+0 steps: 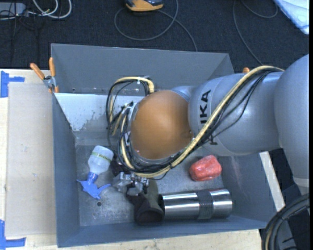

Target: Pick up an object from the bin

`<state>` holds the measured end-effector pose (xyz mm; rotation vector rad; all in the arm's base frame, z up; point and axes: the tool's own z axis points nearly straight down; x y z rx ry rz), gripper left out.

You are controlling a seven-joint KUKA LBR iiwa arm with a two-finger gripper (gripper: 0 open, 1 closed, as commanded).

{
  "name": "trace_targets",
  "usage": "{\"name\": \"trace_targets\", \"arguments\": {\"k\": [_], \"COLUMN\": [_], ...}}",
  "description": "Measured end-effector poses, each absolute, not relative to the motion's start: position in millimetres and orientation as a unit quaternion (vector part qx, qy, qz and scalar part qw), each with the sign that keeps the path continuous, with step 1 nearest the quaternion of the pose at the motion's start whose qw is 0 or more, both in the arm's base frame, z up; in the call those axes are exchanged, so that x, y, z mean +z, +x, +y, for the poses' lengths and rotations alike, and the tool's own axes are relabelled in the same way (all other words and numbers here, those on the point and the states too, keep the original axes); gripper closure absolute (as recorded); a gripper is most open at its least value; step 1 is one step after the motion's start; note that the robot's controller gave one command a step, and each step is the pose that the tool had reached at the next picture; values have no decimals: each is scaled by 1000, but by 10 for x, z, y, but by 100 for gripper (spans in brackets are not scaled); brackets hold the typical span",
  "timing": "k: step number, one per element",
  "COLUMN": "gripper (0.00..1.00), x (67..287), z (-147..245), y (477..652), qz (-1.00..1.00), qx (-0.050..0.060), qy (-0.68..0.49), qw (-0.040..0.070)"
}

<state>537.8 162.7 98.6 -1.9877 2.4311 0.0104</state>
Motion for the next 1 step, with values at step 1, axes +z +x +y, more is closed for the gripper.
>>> {"name": "trace_targets", "arguments": {"k": [1], "gripper": [100], "x": [1109], "z": [1631], "y": [5389], "qz": [774], "qx": [2], "qy": [-633], "qw": [3]}}
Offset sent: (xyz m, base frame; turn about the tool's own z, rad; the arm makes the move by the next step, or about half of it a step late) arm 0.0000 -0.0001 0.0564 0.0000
